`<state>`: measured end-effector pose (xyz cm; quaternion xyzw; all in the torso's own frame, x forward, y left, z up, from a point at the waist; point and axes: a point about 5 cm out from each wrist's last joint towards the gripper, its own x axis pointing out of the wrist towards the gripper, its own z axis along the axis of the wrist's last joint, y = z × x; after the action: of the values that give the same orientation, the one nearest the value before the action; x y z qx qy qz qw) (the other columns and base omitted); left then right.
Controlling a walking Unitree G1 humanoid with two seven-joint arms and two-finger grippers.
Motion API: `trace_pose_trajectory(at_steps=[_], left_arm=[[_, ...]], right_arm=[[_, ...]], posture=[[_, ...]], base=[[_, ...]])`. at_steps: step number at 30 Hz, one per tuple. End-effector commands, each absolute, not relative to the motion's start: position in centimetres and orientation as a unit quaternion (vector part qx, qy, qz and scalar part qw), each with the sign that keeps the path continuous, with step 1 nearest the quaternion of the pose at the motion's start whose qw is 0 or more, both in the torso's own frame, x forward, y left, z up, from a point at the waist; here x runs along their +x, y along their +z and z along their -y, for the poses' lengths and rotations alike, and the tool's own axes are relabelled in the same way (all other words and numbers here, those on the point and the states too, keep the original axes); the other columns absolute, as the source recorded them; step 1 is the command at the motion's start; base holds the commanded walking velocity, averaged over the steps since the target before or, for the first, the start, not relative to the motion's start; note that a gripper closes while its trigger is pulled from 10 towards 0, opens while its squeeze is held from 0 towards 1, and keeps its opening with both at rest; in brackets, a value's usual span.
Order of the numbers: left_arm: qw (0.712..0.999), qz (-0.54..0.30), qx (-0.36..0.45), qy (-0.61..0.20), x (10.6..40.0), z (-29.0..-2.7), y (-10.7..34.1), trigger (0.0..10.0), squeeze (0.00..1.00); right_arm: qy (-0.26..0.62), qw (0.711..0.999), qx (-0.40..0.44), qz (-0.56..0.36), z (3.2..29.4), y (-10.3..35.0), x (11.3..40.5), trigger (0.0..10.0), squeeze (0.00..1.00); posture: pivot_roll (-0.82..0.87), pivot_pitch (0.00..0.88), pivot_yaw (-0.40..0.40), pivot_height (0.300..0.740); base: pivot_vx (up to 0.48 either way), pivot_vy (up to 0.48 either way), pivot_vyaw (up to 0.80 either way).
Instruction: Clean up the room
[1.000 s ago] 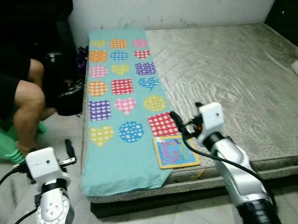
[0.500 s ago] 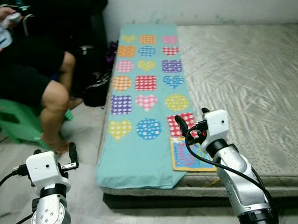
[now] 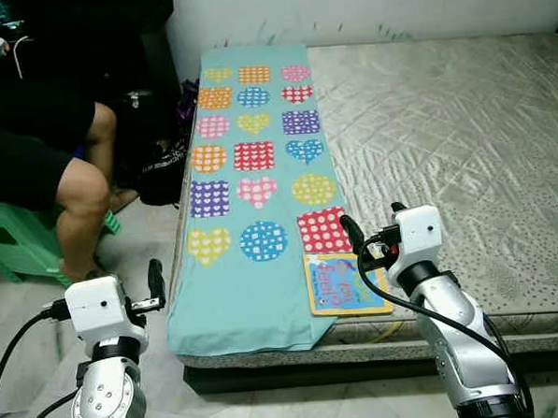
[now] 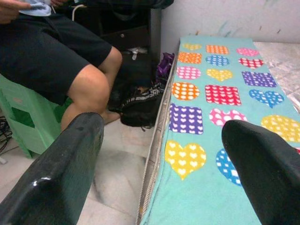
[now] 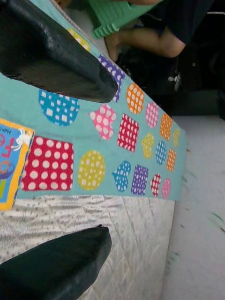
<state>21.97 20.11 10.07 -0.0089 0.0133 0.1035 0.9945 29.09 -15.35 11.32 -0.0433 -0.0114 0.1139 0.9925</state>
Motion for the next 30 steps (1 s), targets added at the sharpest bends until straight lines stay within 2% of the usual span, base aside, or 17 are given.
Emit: trace_pose_trajectory(at_steps=[1, 8, 22, 30], left_arm=[[0.995, -0.019, -0.006, 0.097, 21.95, -20.08, 10.02, 10.0, 0.0], [0.996, -0.018, -0.016, 0.084, 22.25, -19.54, 10.14, 10.0, 0.0], [0.998, -0.014, -0.02, 0.065, 22.41, -19.12, 10.32, 10.0, 0.0], [0.998, -0.015, -0.02, 0.062, 22.32, -19.1, 10.36, 10.0, 0.0]], right_arm=[[0.117, 0.991, -0.054, 0.018, 15.16, 11.66, 28.92, 10.0, 0.0], [0.114, 0.992, -0.052, 0.016, 15.35, 11.59, 28.99, 10.0, 0.0], [0.111, 0.993, -0.05, 0.011, 15.27, 11.42, 29.04, 10.0, 0.0], [0.107, 0.993, -0.047, 0.011, 15.31, 11.37, 29.05, 10.0, 0.0]], posture=[[-0.11, 0.148, -0.008, 0.74], [-0.12, 0.147, -0.003, 0.74], [-0.11, 0.142, -0.005, 0.74], [-0.11, 0.149, 0.001, 0.74]], base=[[0.0, 0.0, 0.8], [0.0, 0.0, 0.71], [0.0, 0.0, 0.0], [0.263, 0.0, 0.0]])
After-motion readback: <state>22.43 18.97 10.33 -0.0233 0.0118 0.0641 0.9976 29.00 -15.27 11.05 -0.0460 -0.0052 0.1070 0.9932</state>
